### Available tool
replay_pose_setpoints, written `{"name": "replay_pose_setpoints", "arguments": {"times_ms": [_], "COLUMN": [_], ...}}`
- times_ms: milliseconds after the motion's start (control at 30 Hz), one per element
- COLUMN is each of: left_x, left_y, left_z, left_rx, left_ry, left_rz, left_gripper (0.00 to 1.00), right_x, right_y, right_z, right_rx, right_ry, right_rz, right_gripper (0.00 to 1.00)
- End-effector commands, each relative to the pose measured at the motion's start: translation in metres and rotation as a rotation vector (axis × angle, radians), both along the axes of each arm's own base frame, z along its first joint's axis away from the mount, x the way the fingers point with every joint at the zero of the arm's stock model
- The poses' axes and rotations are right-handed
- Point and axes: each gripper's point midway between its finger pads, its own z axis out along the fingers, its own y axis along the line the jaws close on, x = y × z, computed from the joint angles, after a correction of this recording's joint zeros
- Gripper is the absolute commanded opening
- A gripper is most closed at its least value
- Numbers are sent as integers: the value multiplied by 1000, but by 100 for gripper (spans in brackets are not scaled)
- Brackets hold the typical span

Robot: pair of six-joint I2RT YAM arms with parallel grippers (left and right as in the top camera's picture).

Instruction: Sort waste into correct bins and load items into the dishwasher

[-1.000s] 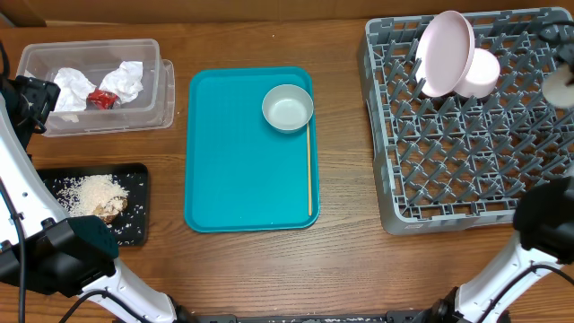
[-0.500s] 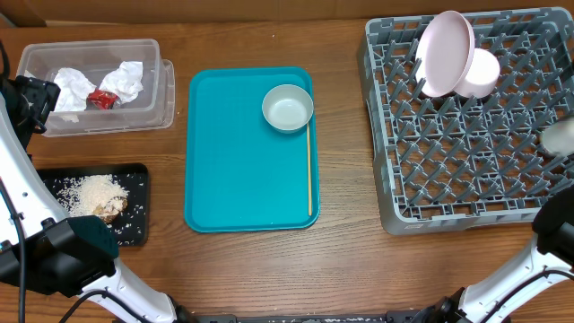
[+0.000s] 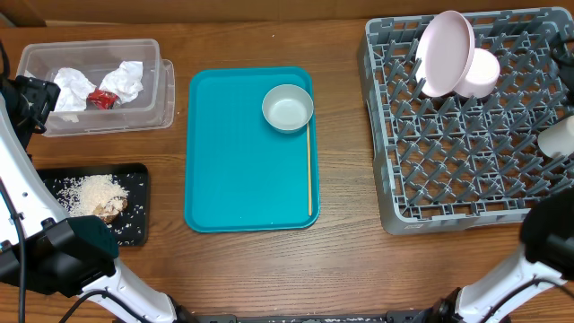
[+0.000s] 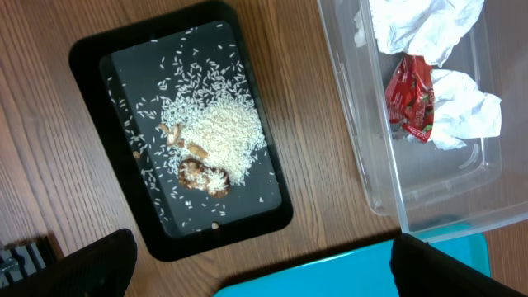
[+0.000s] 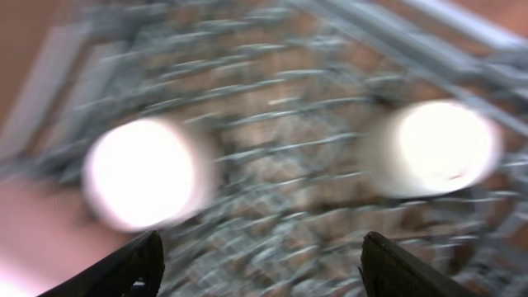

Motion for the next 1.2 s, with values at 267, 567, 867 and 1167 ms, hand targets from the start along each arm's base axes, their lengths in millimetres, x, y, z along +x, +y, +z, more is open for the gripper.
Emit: {"name": "replay_pose_setpoints", "arguments": {"times_ms": [267,567,867,1167], "left_x": [3,3,3,3], "left_y": [-2,-2,-1,-2], "left_z": [-4,-4,-4,-4], "left_rx": [-7,-7,-7,-7], "left_ry": [5,5,5,5], "left_rz": [6,6,6,6], "left_gripper": [100,100,100,100], "right_x": [37,32,16,15], "right_y": [321,495,547,547], "right_z": [80,-56,-171,-188], "right_rx": [-18,-201,-276,-277], "right_ry": [-273,-139,18,48], "right_rz": [803,1173,1266,1270], "right_gripper": [78,69,64,37]}}
